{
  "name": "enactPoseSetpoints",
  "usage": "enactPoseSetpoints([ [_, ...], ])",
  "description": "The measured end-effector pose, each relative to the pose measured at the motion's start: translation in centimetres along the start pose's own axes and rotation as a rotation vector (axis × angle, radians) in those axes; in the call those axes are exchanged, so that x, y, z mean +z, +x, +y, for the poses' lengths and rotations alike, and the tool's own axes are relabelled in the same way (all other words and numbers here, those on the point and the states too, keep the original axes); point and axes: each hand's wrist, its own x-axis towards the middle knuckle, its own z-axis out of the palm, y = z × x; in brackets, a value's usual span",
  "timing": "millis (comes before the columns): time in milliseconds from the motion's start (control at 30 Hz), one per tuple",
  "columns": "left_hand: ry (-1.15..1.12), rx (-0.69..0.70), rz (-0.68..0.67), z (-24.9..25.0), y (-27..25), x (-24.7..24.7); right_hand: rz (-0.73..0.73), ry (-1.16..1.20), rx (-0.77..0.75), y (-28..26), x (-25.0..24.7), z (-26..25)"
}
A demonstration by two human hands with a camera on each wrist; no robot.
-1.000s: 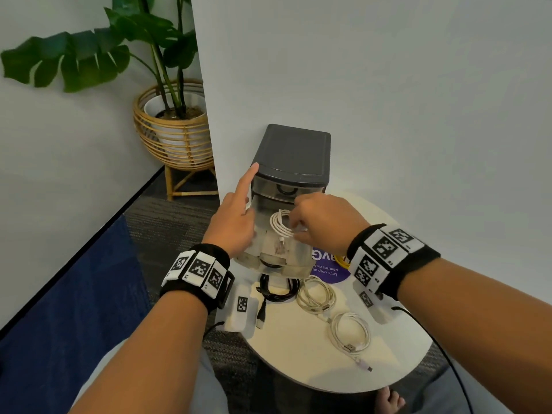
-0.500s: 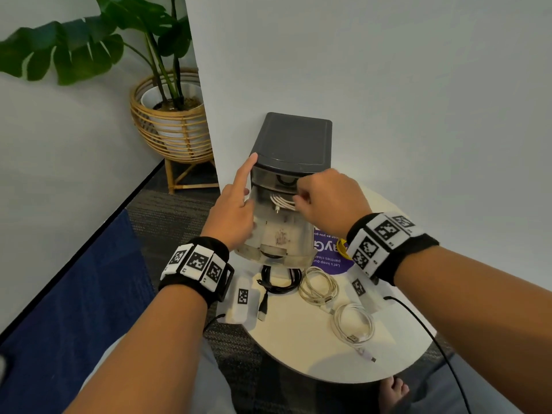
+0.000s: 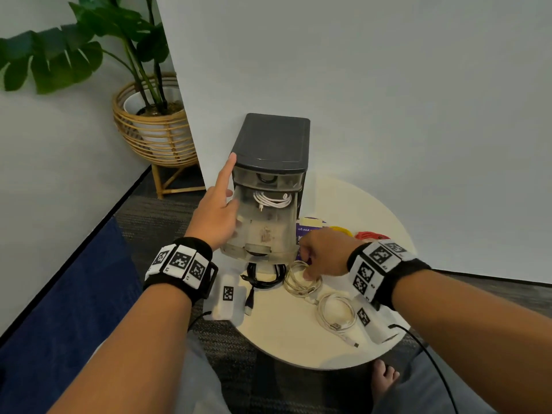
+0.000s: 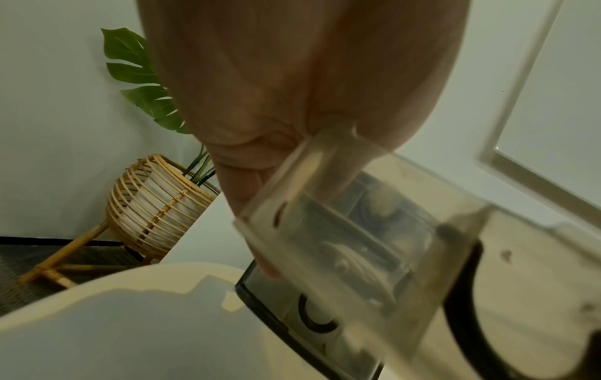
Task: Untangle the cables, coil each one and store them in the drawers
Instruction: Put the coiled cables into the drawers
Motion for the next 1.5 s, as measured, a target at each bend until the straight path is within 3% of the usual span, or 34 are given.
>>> enactPoseSetpoints([
  [133, -0.002, 0.001, 0.001, -0.1, 0.1, 0.1, 0.027, -0.094, 0.001, 0.1, 0.3, -0.4],
  [267, -0.01, 0.004, -0.008, -0.2, 0.3, 0.1, 0.086, -0.013, 0.027, -0.9, -1.4, 0.5],
  [433, -0.01, -0.005, -0.022, -0.2, 0.3, 0.0, 0.171, 0.261, 0.062, -3.6, -6.4, 2.4],
  [567, -0.023, -0.003, -0.029, -0.4, 0.4, -0.1, 0.291, 0.529, -0.027, -4.5, -9.6, 1.3],
  [667, -0.026, 0.001, -0.035, -0.4, 0.5, 0.0, 0.384, 0.566, -0.105, -3.3, -9.6, -1.2],
  [933, -0.078, 0.035, -0.039, -0.8, 0.4, -0.2, 0.526, 0.381, -0.001, 3.0, -6.4, -6.0],
  [1100, -0.062, 0.016, -0.075, -0.3, 0.2, -0.3, 0.569, 0.4, -0.1, 2.9, -5.2, -5.4],
  [1300, 0.014, 0.059, -0.041, -0.8, 0.5, 0.0, 0.436, 0.18, -0.262, 1.4, -4.5, -5.0],
  [1500, 0.042, 0.044, -0.034, -1.1, 0.4, 0.1, 0.526, 0.047, -0.251, 3.1, -3.8, -6.2],
])
